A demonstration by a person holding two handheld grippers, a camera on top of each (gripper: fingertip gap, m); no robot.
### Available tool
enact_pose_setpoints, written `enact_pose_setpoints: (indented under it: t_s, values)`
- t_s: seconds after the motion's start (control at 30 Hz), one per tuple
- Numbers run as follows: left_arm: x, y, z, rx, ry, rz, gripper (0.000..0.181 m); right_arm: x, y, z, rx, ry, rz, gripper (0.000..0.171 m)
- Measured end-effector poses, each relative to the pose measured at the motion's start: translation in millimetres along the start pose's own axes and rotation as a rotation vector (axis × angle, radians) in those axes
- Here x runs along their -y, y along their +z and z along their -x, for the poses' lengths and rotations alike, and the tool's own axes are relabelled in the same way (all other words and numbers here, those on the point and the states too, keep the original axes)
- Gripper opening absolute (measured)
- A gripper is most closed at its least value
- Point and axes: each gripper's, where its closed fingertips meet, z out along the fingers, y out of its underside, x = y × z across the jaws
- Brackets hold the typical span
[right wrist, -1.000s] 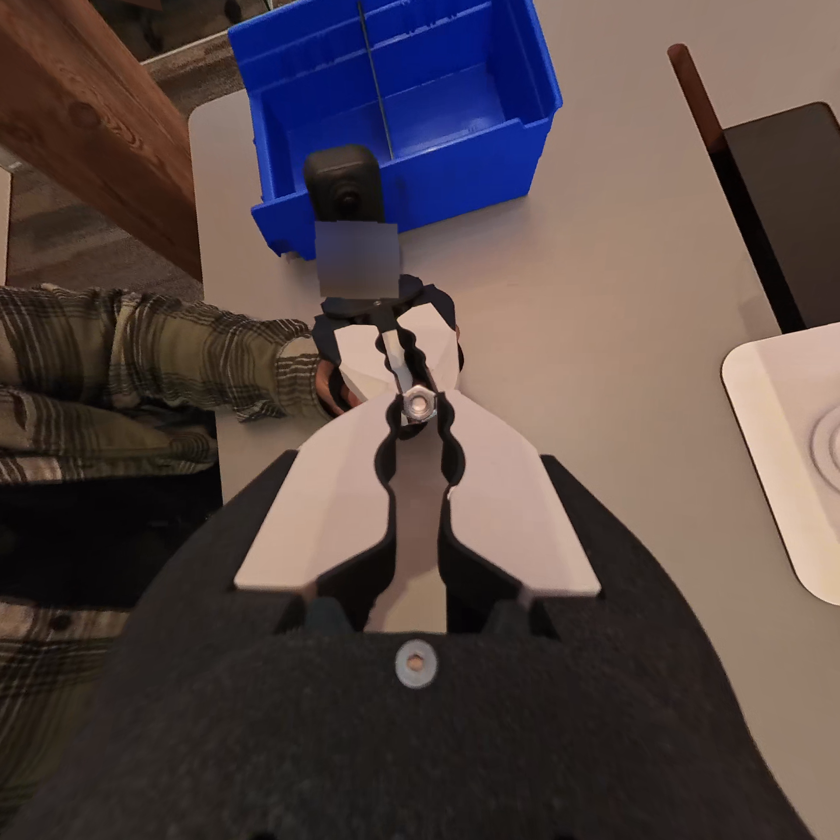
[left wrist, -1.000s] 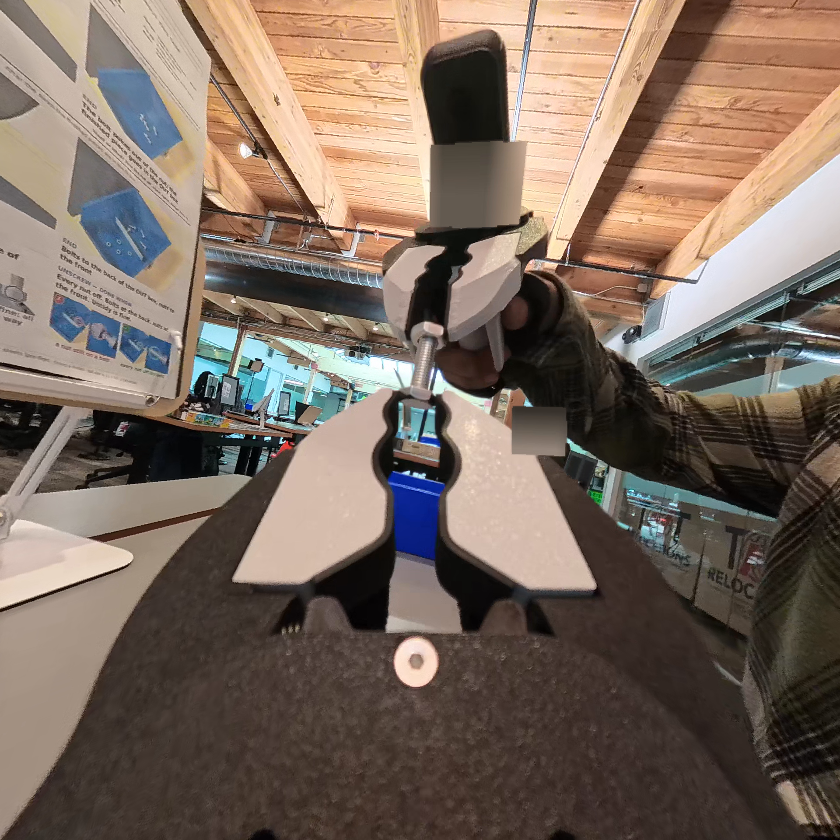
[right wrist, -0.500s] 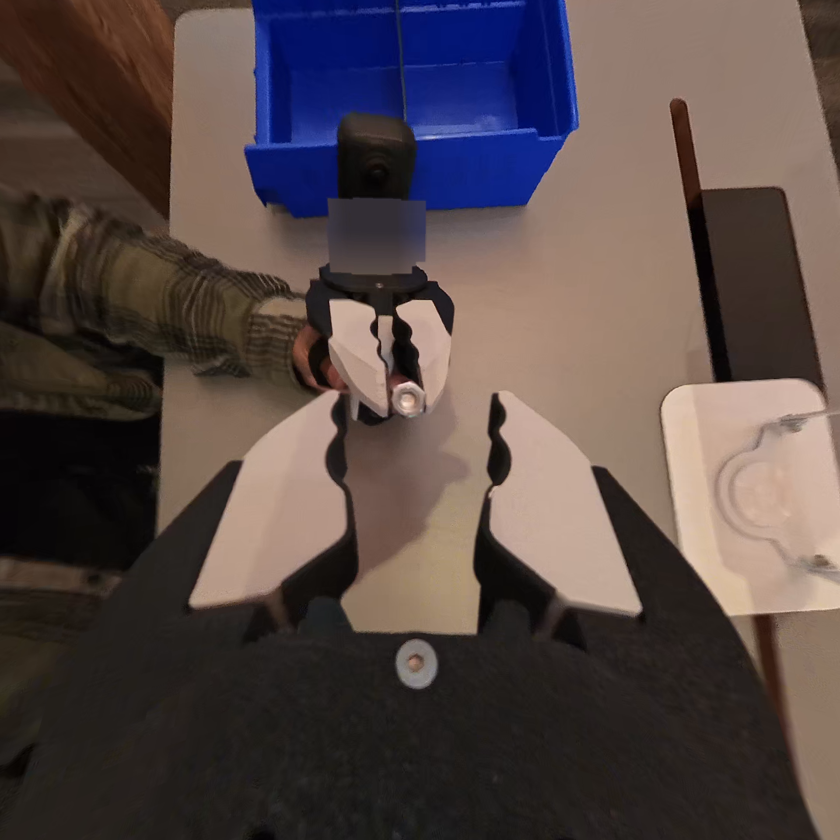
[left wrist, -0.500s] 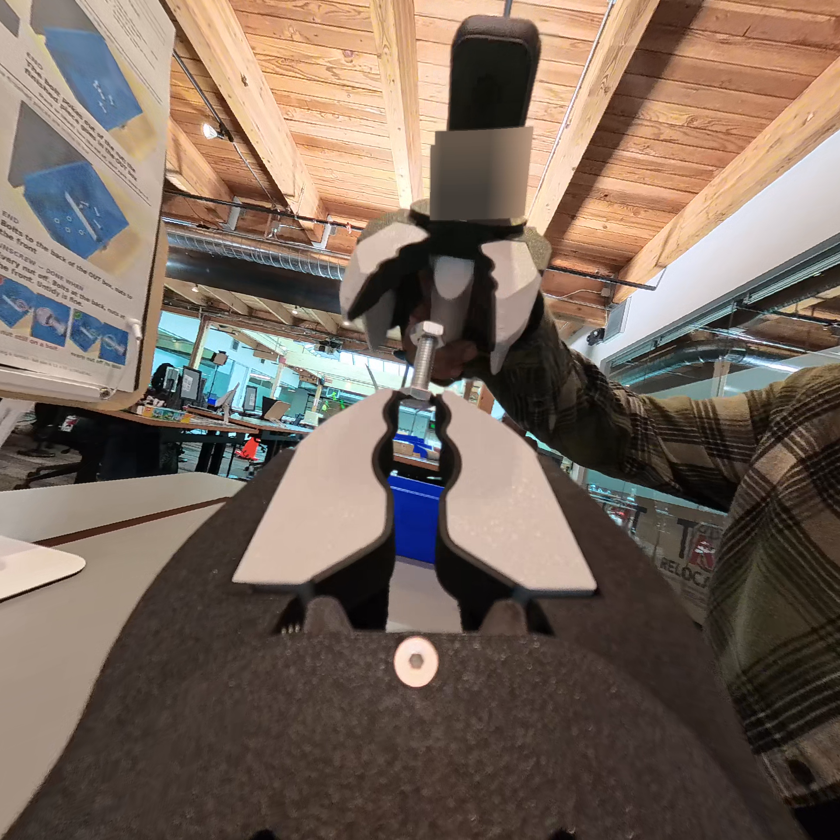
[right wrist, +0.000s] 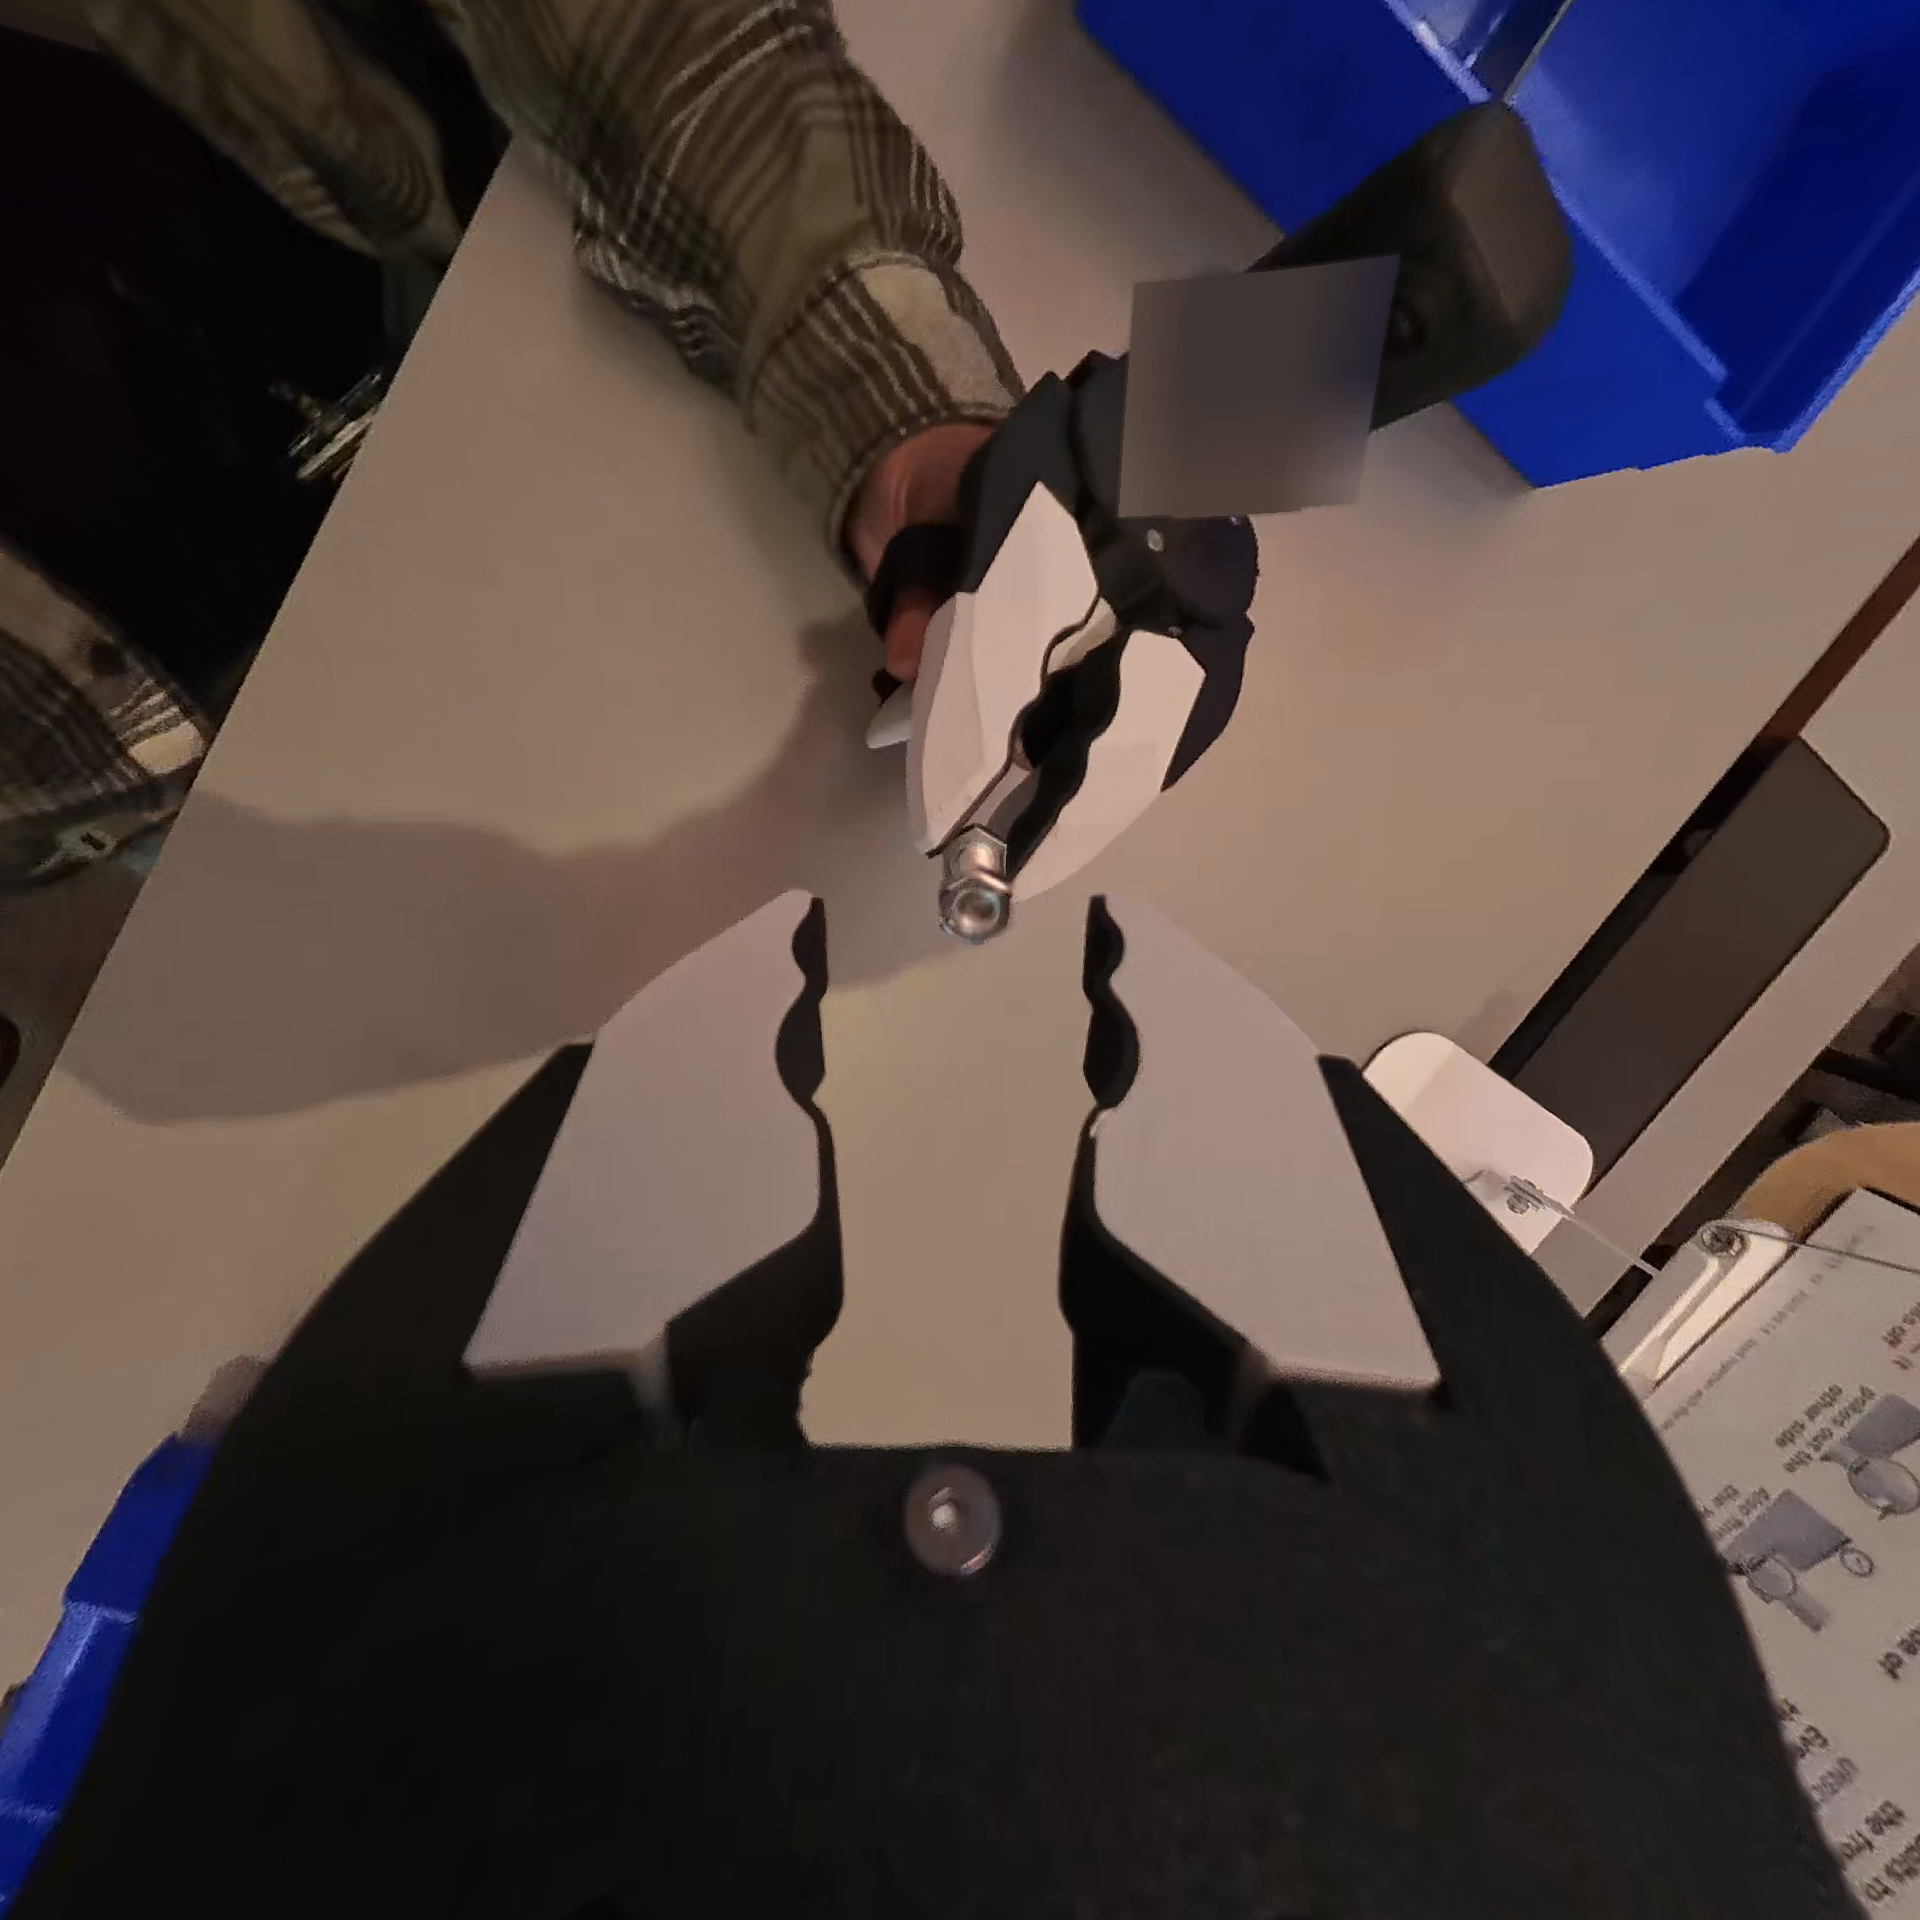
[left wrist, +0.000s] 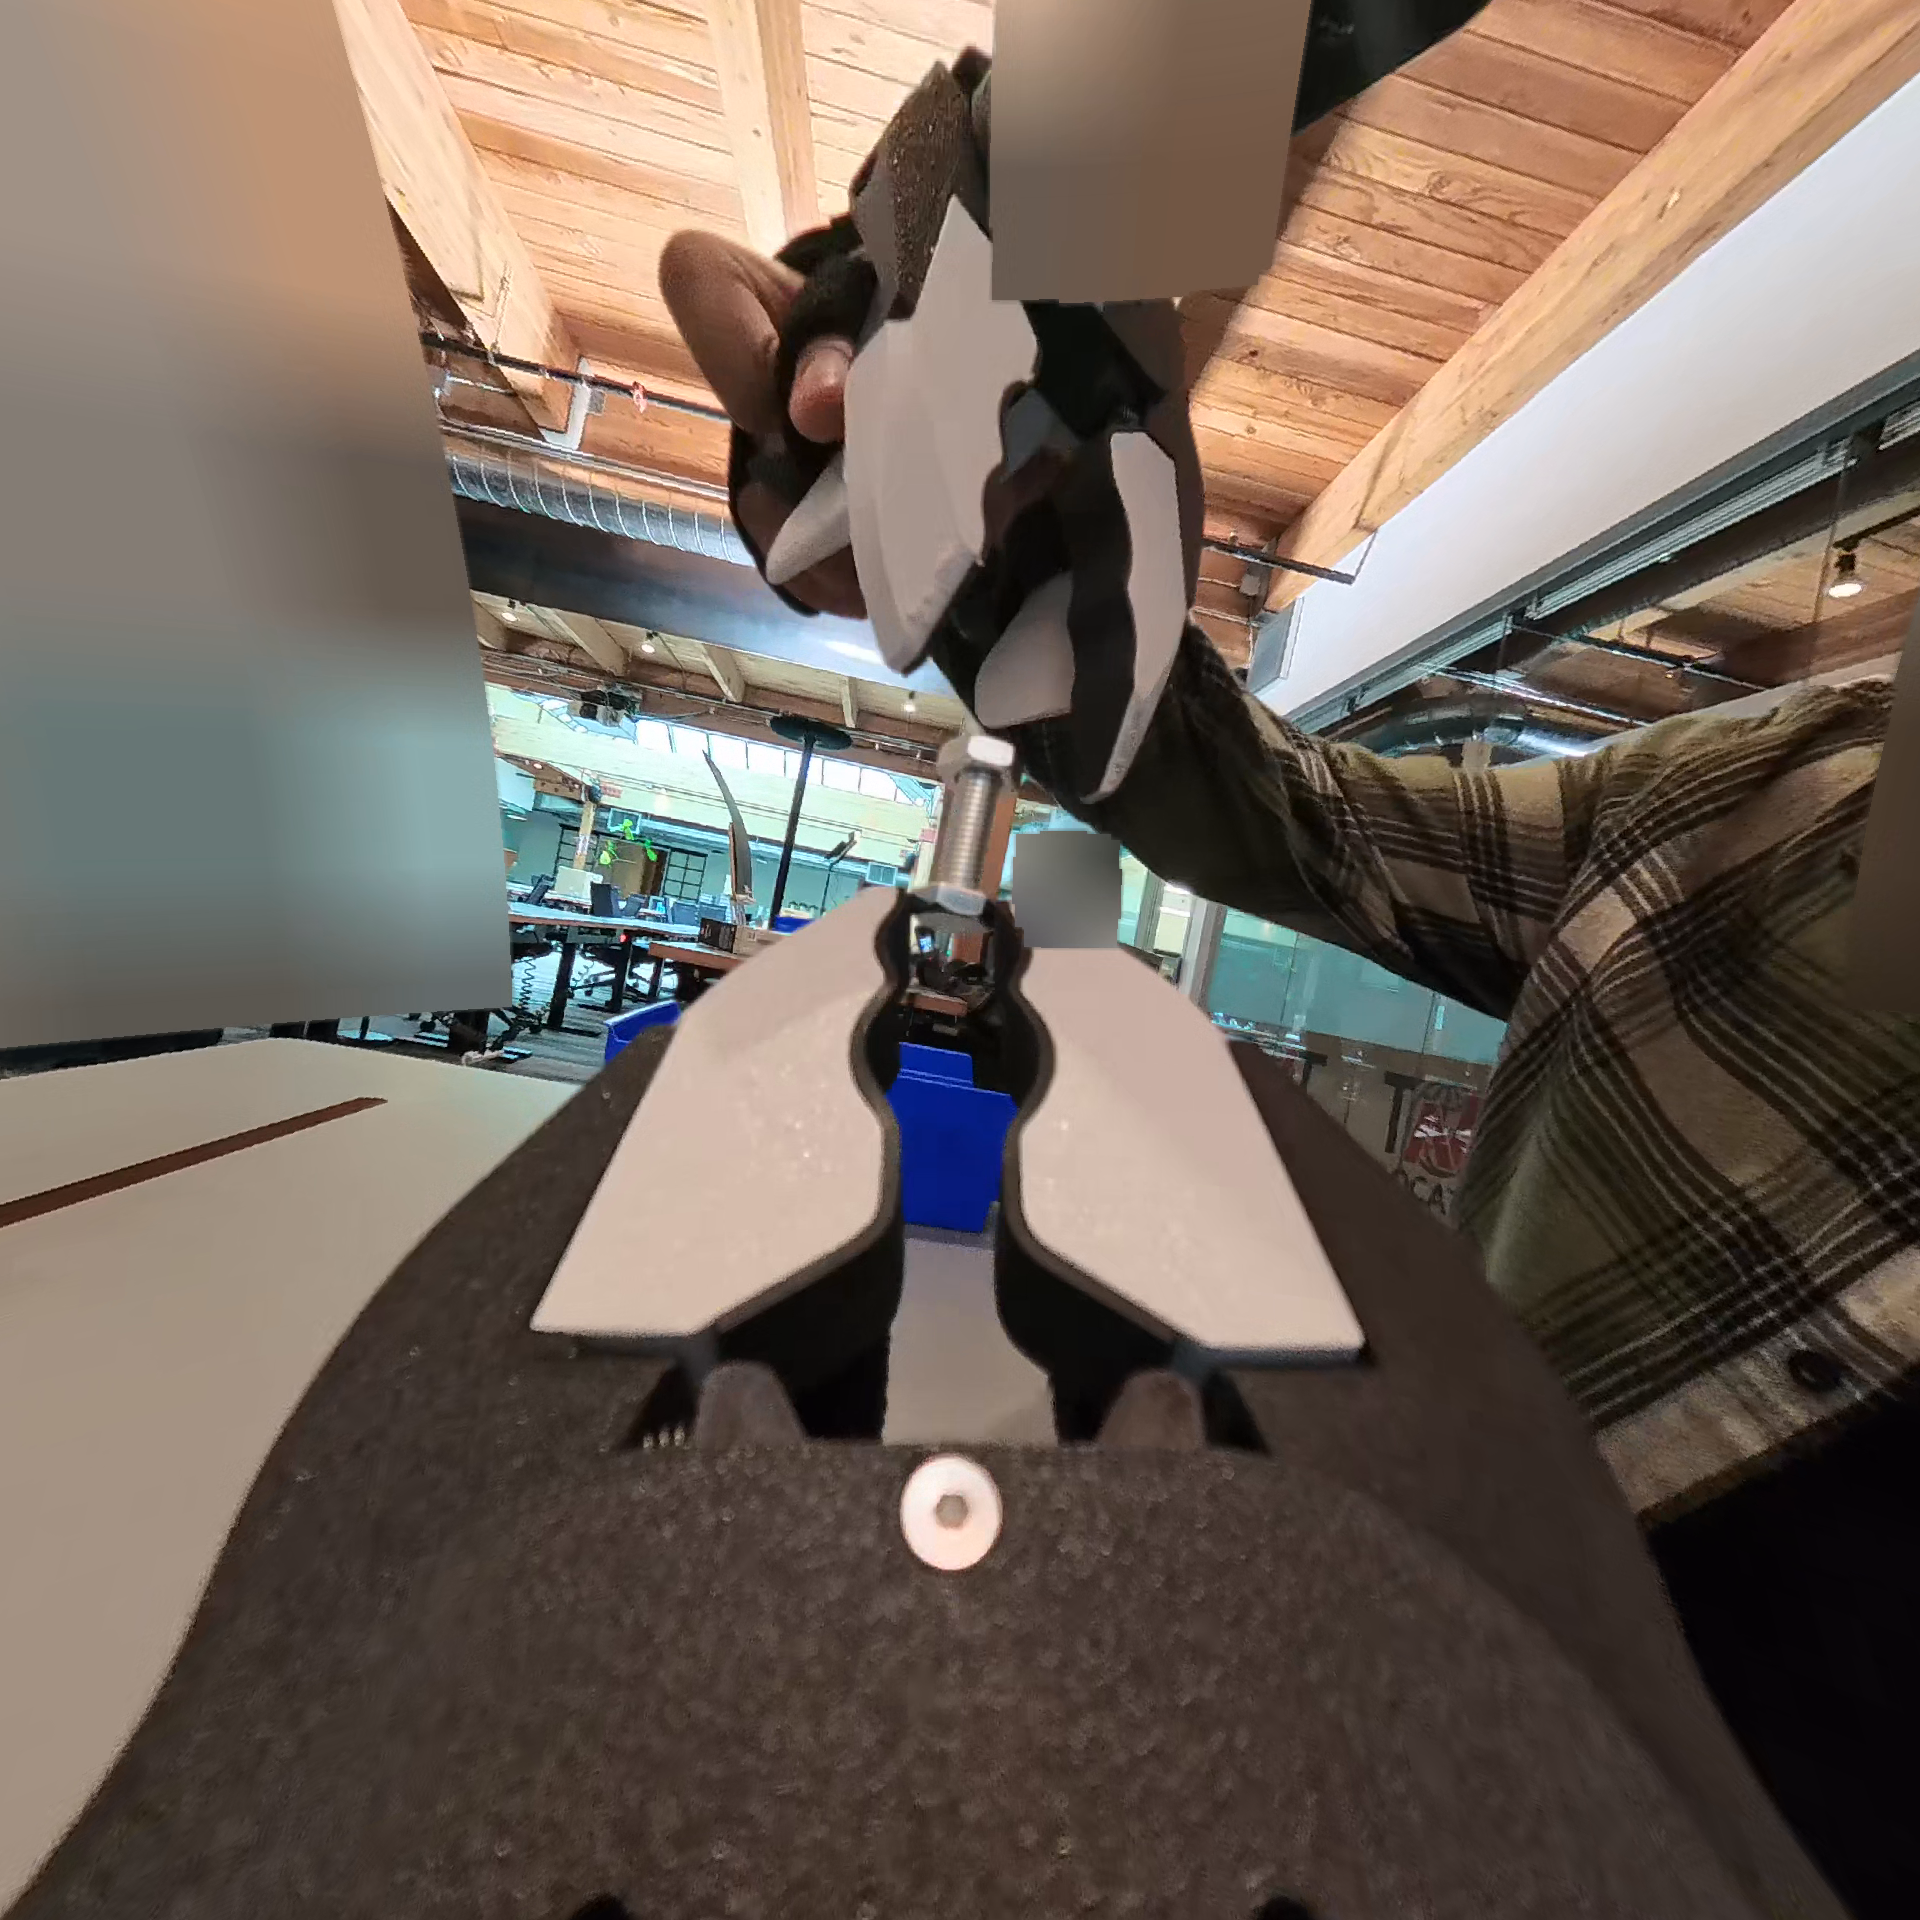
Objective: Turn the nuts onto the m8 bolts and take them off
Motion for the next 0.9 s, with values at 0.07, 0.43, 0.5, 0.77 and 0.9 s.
enact_pose_setpoints:
  t_s: [0.07, 0.43, 0.5, 0.77, 0.9]
  values:
    - [-0.1, 0.5, -1.6, -0.010, 0.001, 0.000, 0.014, -0.3, 2.3, 0.3, 0.017, -0.015, 0.031, 0.042]
    - [-2.2, 3.5, -4.7, -0.019, 0.011, 0.012, 0.014, -2.1, 11.4, 3.9, 0.067, -0.005, 0.085, 0.016]
    - [-1.6, 2.8, -3.4, -0.010, 0.015, 0.010, 0.014, -2.3, 12.3, 2.4, 0.065, 0.027, 0.093, 0.014]
    - [2.1, -0.5, 1.8, 0.034, 0.036, -0.011, 0.014, -4.7, 14.3, -5.4, 0.059, 0.217, 0.121, 0.015]
    - [1.7, -0.3, 1.9, 0.035, 0.033, -0.010, 0.014, -7.4, 16.3, -10.0, 0.037, 0.271, 0.119, 0.026]
